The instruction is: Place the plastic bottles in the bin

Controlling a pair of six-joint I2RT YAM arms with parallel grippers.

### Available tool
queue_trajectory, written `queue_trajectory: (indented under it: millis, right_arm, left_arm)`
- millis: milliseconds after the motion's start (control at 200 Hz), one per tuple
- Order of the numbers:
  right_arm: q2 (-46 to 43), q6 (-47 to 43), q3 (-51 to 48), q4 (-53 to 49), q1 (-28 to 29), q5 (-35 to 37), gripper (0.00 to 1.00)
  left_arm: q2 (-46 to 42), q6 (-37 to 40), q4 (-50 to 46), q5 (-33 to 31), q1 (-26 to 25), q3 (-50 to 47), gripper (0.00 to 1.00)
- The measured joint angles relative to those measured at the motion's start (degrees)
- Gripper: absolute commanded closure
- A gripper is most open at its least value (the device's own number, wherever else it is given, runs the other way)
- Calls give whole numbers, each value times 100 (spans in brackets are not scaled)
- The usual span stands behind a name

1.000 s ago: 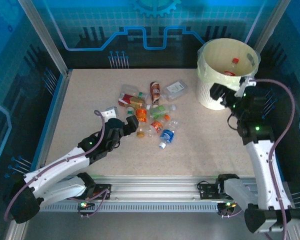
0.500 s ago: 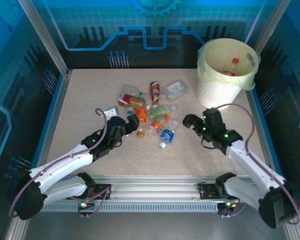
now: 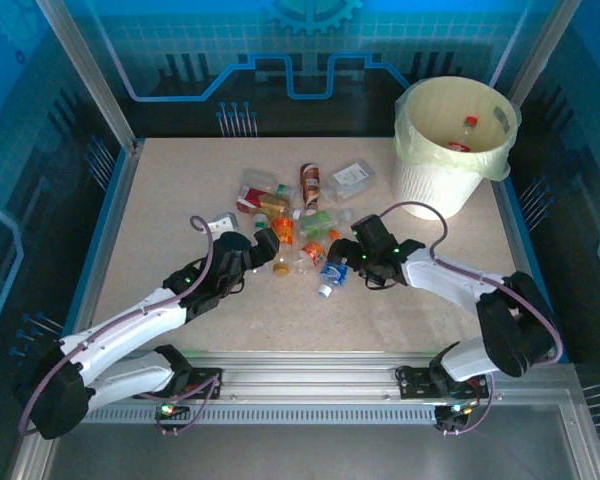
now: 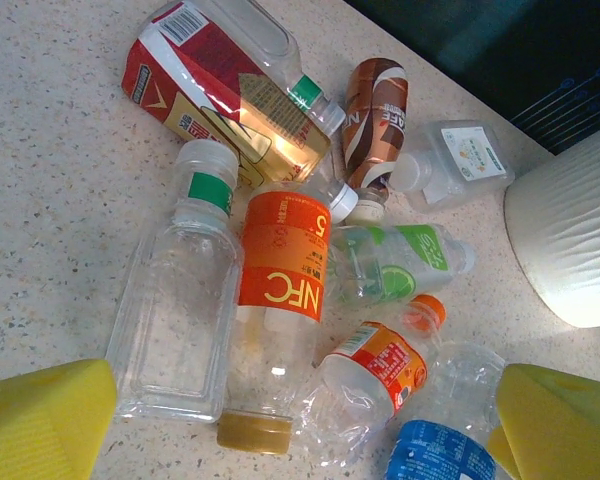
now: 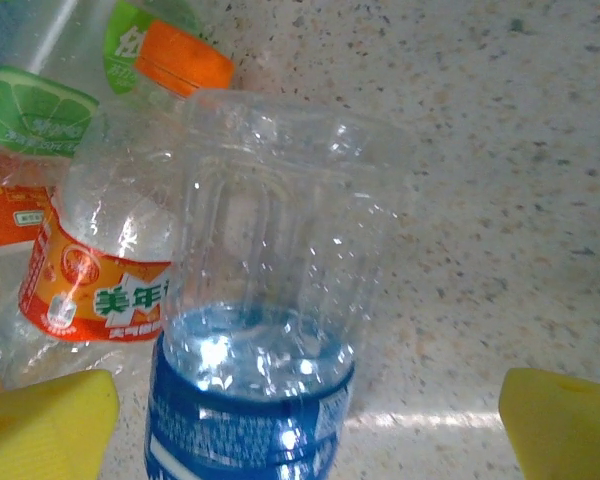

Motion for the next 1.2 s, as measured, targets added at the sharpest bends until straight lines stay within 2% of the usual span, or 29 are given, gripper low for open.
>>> queue_trajectory:
  millis: [110, 355, 780, 1201]
  right_arm:
    - [330, -48, 125, 22, 46, 181, 10]
    - [739, -389, 402, -273, 52, 669, 14]
    - [1097, -957, 535, -772, -186, 1064, 20]
    - [1211, -1305, 608, -686, -208, 1200, 41]
  left_arm:
    - [0, 0, -2, 20, -2, 0, 1]
    - [-2, 0, -4, 20, 0, 0, 1]
    - [-13, 2, -9, 17, 0, -4, 1]
    - [15, 4, -177, 72, 0, -7, 1]
